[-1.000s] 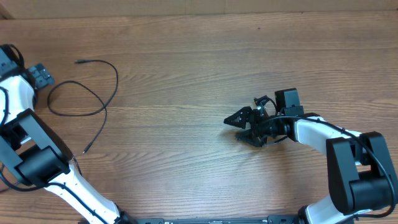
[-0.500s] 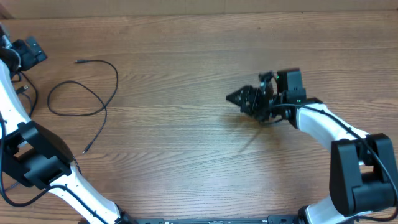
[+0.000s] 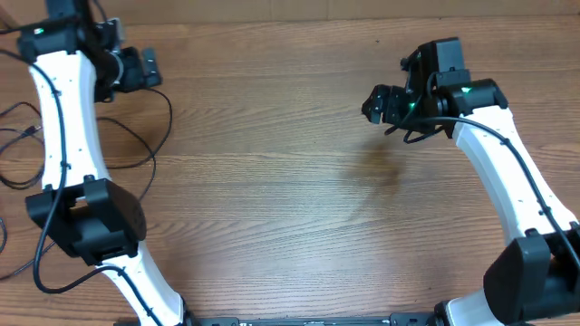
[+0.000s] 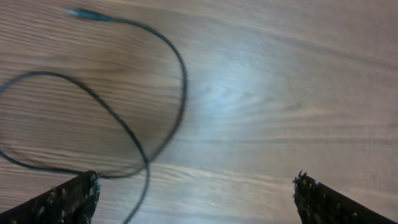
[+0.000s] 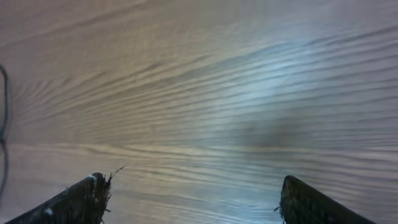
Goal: Untangle cables
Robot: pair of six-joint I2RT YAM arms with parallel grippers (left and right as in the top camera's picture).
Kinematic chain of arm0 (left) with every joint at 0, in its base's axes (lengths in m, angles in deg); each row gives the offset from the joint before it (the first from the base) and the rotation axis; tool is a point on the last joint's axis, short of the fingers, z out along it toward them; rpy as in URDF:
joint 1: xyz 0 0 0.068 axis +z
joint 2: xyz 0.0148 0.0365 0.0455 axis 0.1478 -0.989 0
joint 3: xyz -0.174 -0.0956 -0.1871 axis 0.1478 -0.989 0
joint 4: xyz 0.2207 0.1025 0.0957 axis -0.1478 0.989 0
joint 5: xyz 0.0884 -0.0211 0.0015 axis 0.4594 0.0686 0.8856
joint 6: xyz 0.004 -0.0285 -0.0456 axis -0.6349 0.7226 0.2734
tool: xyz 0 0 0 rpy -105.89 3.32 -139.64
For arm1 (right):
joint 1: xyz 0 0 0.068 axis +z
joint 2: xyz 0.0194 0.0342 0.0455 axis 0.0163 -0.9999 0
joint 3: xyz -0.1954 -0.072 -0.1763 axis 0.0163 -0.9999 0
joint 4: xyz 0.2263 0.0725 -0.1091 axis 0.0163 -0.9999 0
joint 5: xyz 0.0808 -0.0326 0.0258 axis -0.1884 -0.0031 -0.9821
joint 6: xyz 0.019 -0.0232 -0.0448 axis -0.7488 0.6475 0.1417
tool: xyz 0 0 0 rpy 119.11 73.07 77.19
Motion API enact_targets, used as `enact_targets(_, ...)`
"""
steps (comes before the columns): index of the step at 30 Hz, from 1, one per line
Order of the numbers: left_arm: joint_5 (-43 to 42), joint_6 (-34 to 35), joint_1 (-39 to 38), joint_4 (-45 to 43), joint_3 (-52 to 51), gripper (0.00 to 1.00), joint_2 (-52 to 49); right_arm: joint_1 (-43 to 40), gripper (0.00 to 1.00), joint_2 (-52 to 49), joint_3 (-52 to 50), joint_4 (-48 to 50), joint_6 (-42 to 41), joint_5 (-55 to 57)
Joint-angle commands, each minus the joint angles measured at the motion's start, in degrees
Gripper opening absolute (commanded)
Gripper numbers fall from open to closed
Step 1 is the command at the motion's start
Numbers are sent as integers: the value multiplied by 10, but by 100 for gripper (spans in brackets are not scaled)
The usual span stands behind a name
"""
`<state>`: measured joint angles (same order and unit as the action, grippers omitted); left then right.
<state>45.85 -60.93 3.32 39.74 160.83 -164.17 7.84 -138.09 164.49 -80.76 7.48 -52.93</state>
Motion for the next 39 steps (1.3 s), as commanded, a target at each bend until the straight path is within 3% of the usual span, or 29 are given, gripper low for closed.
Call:
enact_targets(1,40,9,-57,26,-2,100,18,2,88,38,19,-5,17,48)
enact_targets(8,84,32,-136,24,-67,100,73,2,89,51,19,-34,17,67)
enact_targets(15,54,34,-183,-96,-310,100,252,2,89,51,19,-39,17,67)
enact_targets(19,64,40,-229,-161,-461,100,374,2,82,51,19,-44,16,67)
enact_targets(20,70,50,-241,-174,-491,100,398,2,84,51,19,-45,16,67)
enact_targets(21,82,67,-257,-191,-532,100,433,2,95,51,19,-48,16,67)
enact_targets(22,87,77,-263,-197,-549,100,446,2,100,51,19,-49,16,67)
enact_targets(23,89,101,-277,-213,-587,100,475,2,100,51,19,-54,16,67)
enact_targets(27,86,118,-291,-235,-633,100,502,2,100,51,19,-62,16,66)
enact_targets(39,81,118,-291,-233,-636,100,482,2,100,51,19,-64,16,67)
